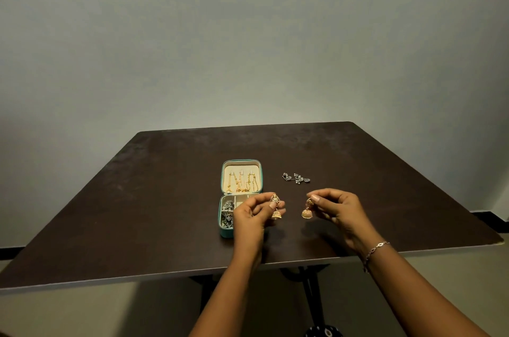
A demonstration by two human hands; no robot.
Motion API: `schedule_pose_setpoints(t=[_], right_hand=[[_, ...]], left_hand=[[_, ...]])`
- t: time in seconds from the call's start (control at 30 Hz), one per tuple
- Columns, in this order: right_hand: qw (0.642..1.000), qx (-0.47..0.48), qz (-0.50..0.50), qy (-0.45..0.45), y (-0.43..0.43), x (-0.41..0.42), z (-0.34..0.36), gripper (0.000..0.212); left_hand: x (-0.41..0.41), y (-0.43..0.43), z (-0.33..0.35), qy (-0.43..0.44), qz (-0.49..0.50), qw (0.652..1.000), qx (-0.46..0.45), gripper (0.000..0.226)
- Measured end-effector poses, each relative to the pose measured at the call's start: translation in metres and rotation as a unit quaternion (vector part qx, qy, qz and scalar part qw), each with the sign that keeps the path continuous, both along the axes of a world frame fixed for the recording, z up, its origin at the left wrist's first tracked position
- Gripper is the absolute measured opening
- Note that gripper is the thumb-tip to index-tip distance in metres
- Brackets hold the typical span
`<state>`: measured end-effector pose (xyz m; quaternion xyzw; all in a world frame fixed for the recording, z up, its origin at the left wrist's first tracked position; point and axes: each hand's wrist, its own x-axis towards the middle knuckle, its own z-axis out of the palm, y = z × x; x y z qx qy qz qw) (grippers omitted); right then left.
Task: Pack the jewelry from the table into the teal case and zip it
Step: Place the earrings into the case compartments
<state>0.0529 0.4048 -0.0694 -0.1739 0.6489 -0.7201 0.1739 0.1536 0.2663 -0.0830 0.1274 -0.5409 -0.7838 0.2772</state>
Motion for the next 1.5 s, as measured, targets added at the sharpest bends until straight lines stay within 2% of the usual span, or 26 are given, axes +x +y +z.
schedule_pose_setpoints(t=[0.13, 0.33, 0.57, 0.77, 0.93, 1.1, 1.33, 1.5], right_hand=[[1.000, 0.000, 0.015, -0.001, -0.001, 0.006, 0.003, 0.011], [0.999, 0.018, 0.033, 0.020, -0.012, 0.015, 0.006, 0.008], [0.996, 0.022, 0.068, 0.061, -0.053, 0.027, 0.009, 0.008], [0.988, 0.048, 0.088, 0.120, -0.092, 0.034, 0.007, 0.005], [0.975, 0.120, 0.077, 0.173, -0.106, 0.034, -0.004, 0.014], [0.966, 0.134, 0.056, 0.215, -0.121, 0.019, -0.002, 0.018], [0.907, 0.228, 0.109, 0.338, -0.140, 0.002, 0.005, 0.006], [0.865, 0.268, 0.155, 0.395, -0.144, -0.006, 0.013, 0.006]], left_hand=[[0.006, -0.014, 0.004, 0.020, 0.053, 0.998, -0.003, 0.017], [0.018, -0.049, -0.004, 0.038, 0.198, 0.979, -0.017, 0.022], [0.027, -0.092, -0.037, -0.004, 0.302, 0.949, -0.093, 0.027], [0.022, -0.093, -0.038, -0.043, 0.268, 0.949, -0.162, 0.032], [0.024, -0.097, -0.045, -0.065, 0.261, 0.949, -0.162, 0.031], [0.025, -0.096, -0.043, -0.067, 0.253, 0.954, -0.150, 0.030], [0.027, -0.094, -0.043, -0.077, 0.236, 0.958, -0.146, 0.028], [0.026, -0.095, -0.040, -0.086, 0.232, 0.957, -0.148, 0.030]])
